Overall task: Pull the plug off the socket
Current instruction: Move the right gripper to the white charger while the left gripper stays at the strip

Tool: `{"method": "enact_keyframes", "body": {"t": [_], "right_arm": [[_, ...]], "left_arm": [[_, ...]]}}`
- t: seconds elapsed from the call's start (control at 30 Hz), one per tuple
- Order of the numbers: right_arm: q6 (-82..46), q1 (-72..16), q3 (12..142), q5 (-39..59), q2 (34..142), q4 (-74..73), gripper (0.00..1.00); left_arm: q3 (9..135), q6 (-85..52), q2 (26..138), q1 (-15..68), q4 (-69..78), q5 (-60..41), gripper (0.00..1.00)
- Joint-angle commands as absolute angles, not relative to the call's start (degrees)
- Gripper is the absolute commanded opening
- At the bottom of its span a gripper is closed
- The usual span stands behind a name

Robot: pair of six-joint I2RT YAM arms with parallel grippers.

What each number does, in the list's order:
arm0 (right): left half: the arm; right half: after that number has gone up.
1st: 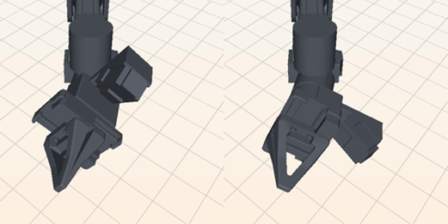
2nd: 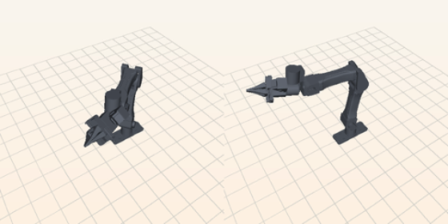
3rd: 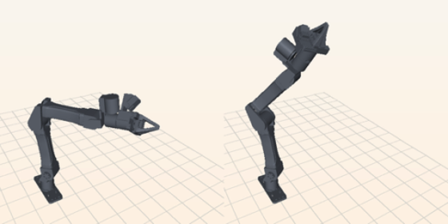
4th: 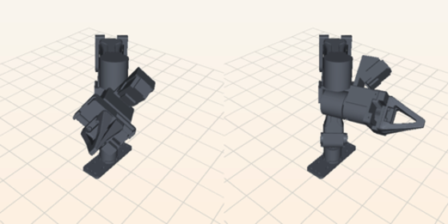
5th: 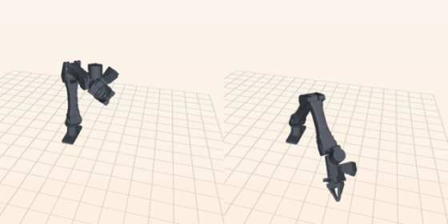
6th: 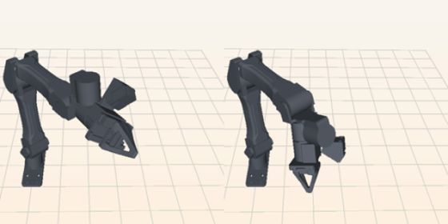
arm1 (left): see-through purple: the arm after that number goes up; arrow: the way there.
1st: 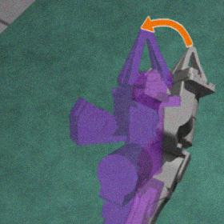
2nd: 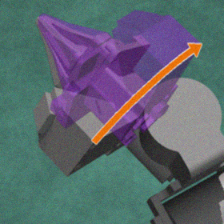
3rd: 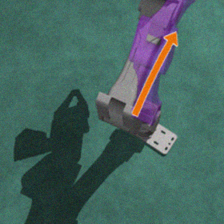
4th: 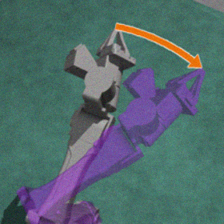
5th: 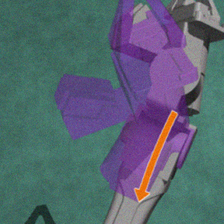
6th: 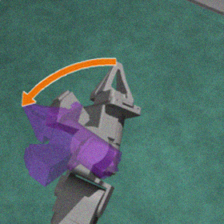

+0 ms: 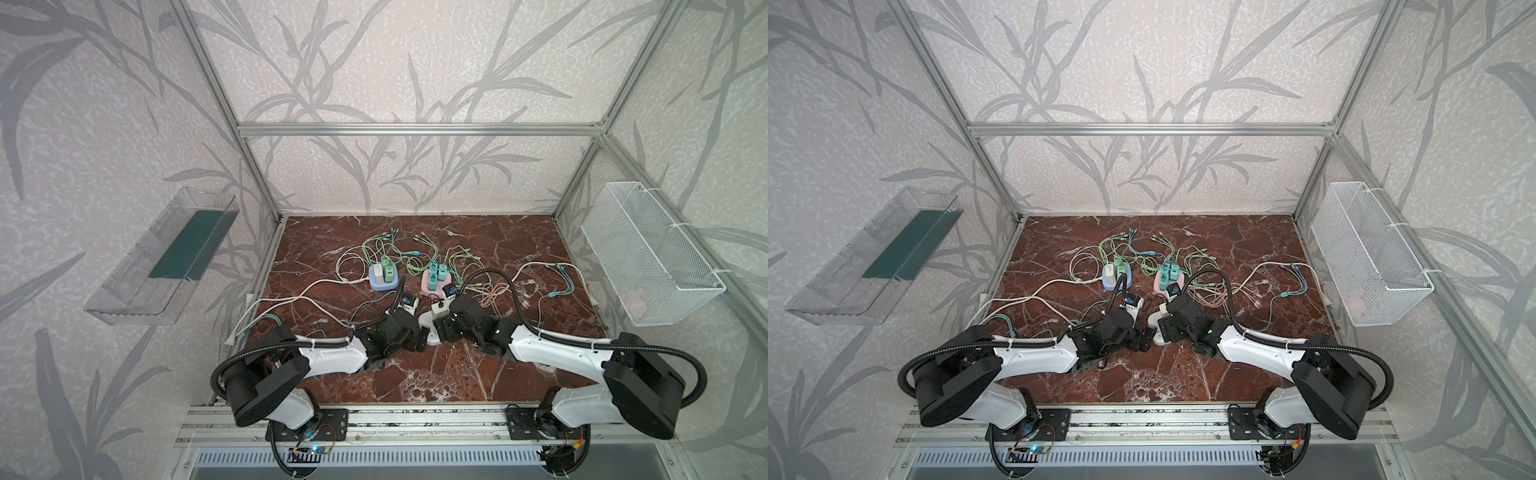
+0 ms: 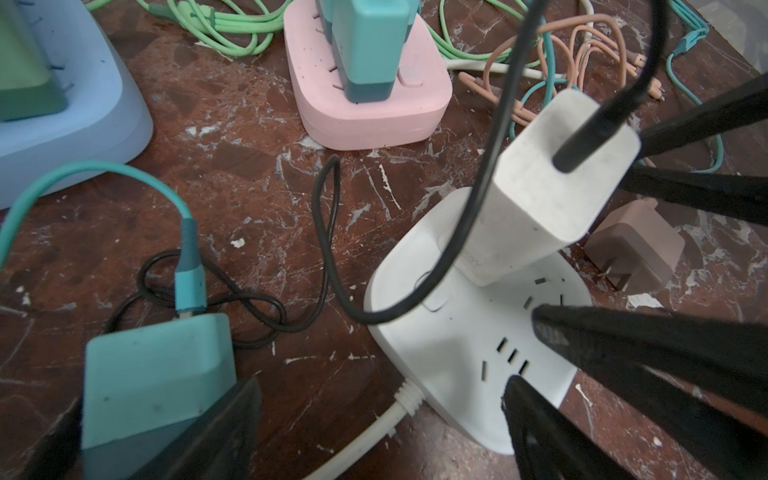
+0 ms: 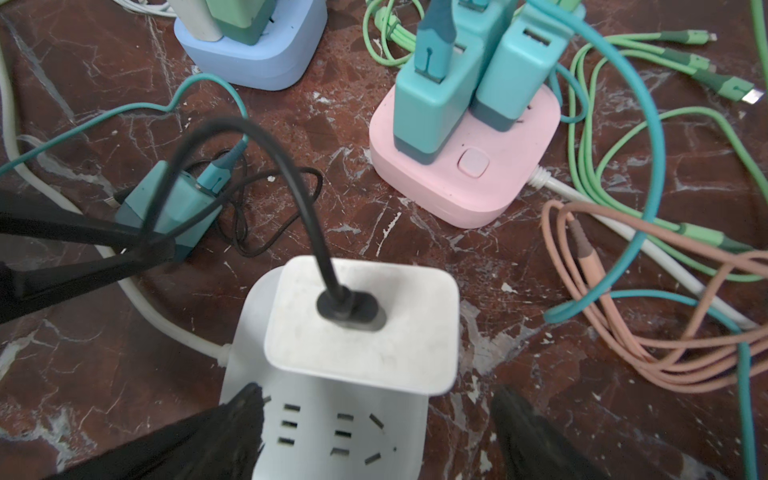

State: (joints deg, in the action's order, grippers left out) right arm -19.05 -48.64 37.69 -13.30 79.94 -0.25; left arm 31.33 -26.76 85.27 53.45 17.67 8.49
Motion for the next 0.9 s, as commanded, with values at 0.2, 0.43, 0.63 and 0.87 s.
{"method": "enact_keyframes", "body": {"t": [0.2,0.43,0.63,0.87], "right_arm": [[-17.58,-48.96,41.79,-15.68,84.72,-3.52,0.77],[-17.23,-48.63,43.72,-16.35,87.51,-3.25,0.70],[-16.53,-47.44,44.25,-15.72,88.46,-3.08,0.59],[-16.37,-47.02,43.19,-15.16,88.37,-3.74,0.54]], "left_arm": [[31.03,-28.43,86.03,52.05,18.95,6.82,0.91],[31.02,-28.71,87.33,49.55,21.39,1.18,0.89],[31.29,-29.31,88.83,48.00,22.91,-2.41,0.86],[32.32,-30.20,90.90,46.52,23.69,-5.98,0.84]]}}
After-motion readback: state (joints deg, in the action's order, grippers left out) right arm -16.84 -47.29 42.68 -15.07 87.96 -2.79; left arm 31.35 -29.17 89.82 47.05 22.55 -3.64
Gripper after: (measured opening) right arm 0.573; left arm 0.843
